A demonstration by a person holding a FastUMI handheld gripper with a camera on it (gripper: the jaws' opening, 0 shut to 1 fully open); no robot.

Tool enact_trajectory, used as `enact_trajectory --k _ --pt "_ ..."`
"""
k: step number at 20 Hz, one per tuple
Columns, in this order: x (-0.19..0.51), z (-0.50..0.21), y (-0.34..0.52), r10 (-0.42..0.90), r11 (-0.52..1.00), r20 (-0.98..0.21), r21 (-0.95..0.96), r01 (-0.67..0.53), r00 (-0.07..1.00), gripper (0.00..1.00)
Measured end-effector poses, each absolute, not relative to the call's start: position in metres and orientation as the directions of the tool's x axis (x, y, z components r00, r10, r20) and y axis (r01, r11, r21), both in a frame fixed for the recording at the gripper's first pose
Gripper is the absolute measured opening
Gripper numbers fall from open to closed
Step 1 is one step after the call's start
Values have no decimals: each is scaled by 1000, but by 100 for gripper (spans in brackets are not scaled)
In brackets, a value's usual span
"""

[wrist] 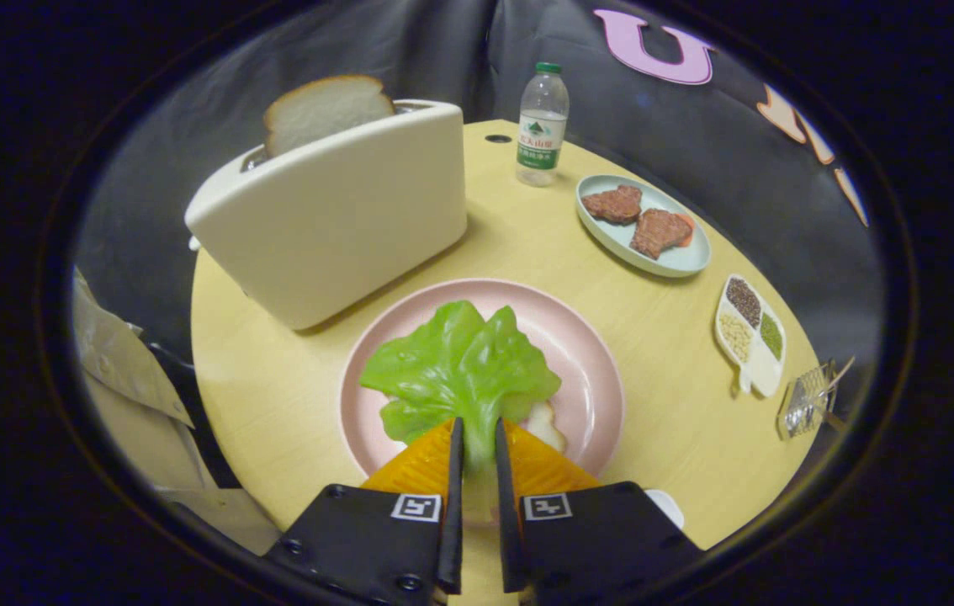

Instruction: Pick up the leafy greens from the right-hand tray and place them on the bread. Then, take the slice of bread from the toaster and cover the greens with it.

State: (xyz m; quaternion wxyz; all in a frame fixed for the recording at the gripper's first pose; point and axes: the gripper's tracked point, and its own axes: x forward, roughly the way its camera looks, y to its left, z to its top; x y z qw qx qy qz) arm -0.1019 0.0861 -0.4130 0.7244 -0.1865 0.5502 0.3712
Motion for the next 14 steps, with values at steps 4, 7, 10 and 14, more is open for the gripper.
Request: enact_trajectory --k 4,7,10,14 --pt "-105 -413 90 335 661 -934 142 -737 121 51" --pt "-102 -404 93 337 672 -930 126 -730 150 80" --pt "-94 -385 99 330 701 -920 87 -708 213 100" --pt "-73 -337 124 357 760 -881 82 -645 309 100"
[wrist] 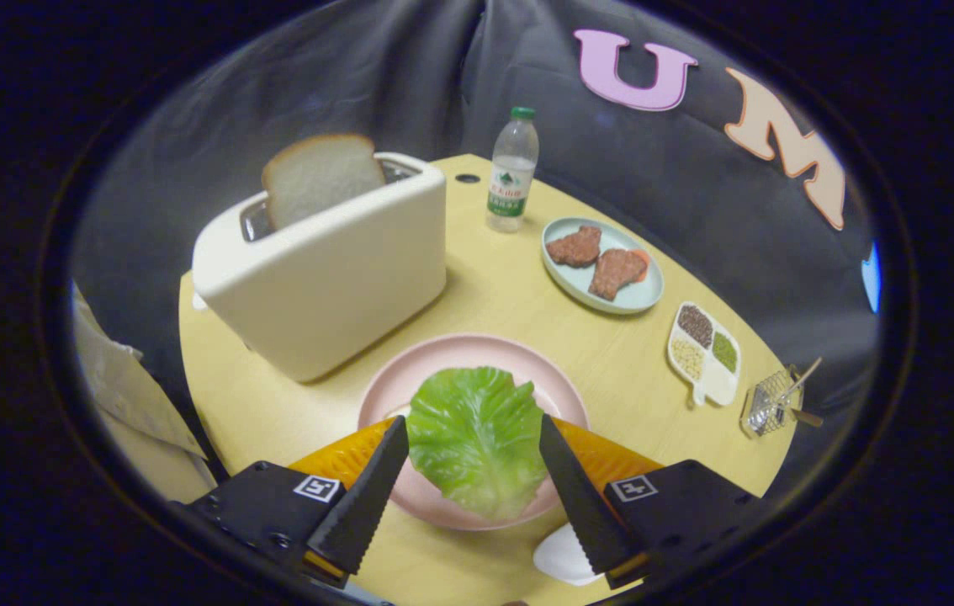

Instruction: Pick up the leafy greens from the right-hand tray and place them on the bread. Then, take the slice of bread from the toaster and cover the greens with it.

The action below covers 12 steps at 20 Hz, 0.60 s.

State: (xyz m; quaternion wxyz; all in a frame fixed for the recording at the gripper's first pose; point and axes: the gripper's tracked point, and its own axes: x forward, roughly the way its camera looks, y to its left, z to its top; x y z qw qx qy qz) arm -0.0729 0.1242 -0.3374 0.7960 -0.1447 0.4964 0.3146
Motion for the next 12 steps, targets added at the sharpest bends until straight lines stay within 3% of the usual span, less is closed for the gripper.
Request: enact_trajectory --k 5,12 --pt "-55 -289 160 377 788 -844 75 -611 382 100" --pt "-45 -254 223 423 791 -812 114 -601 402 100"
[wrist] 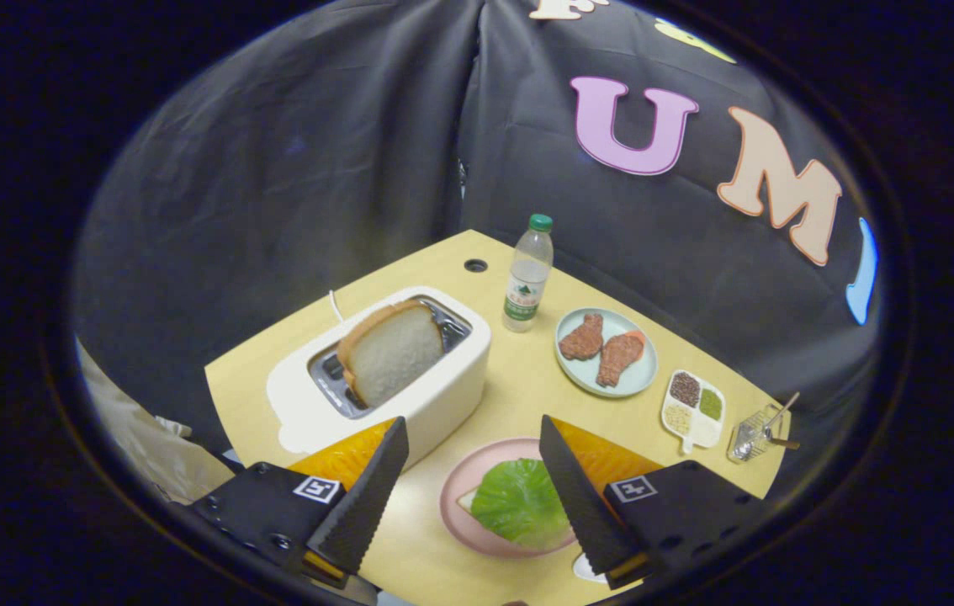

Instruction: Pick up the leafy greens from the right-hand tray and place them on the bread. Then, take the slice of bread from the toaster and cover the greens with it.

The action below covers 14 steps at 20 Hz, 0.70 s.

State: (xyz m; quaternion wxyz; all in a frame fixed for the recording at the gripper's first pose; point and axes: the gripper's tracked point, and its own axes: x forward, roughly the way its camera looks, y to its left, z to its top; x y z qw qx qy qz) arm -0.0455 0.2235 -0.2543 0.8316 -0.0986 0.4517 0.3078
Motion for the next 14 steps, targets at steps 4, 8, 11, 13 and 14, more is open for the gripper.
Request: enact_trajectory --k 4,8,11,13,14 --pt "-44 -244 268 483 792 -785 203 -576 387 100" --pt "-39 -252 292 473 808 -794 217 -548 382 100" --pt "-37 -261 307 465 824 -804 240 -513 371 100" --pt "-37 -273 315 456 836 -818 258 -484 351 99" --pt "-37 -278 315 445 842 -826 254 -476 347 99"
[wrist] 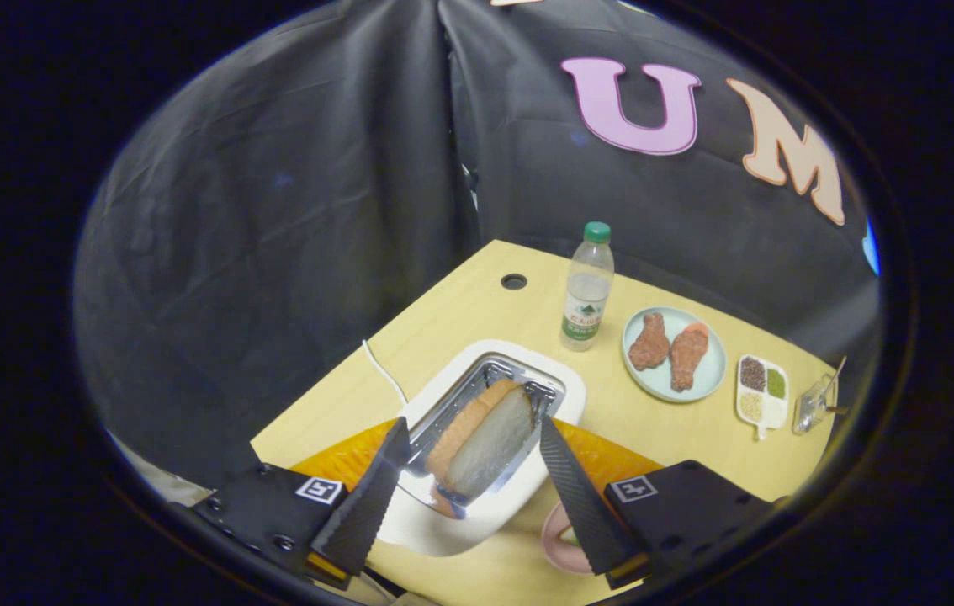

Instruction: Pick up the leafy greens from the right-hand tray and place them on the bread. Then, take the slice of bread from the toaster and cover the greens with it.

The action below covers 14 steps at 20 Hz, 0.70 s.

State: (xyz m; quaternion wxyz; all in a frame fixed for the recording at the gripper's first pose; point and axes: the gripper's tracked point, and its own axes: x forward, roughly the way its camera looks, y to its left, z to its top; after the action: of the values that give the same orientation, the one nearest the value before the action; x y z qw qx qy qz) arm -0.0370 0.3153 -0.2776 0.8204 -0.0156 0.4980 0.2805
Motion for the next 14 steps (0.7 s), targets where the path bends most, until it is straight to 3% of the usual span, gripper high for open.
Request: enact_trajectory --k 3,11,14 --pt "-38 -288 323 429 851 -842 256 -459 327 96" --pt "-43 -305 319 378 861 -875 213 -462 303 50" --pt "-40 -306 310 351 877 -881 192 -440 317 28"
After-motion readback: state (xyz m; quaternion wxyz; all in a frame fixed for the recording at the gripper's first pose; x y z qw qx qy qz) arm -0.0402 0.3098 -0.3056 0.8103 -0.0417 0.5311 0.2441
